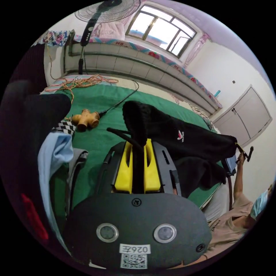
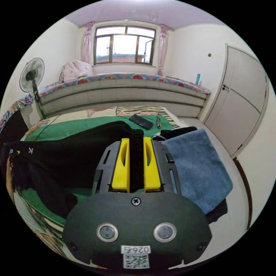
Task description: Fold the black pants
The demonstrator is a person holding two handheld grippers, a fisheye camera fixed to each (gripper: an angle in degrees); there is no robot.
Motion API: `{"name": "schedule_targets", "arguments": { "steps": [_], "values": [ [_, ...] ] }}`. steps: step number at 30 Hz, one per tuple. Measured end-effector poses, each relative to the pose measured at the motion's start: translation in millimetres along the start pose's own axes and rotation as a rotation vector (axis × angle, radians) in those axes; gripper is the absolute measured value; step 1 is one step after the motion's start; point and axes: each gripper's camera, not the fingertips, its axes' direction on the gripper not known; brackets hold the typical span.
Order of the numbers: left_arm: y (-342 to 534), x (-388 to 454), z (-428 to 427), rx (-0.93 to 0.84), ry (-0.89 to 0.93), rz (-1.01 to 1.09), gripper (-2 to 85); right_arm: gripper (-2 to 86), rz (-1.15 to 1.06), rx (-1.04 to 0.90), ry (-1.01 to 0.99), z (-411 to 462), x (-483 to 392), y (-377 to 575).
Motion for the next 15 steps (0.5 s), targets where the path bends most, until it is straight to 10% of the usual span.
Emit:
{"name": "schedule_targets", "arguments": {
  "steps": [8, 15],
  "values": [
    [-56, -22, 100, -0.306, -0.059, -0.1, 8.9, 10.2, 0.077, -0.378, 0.084, 158, 4, -37],
    [-25, 23, 42, -0.274, -0.097, 0.027, 9.1, 9.5, 0.041, -0.352, -0.084, 130, -12, 18]
  ]
}}
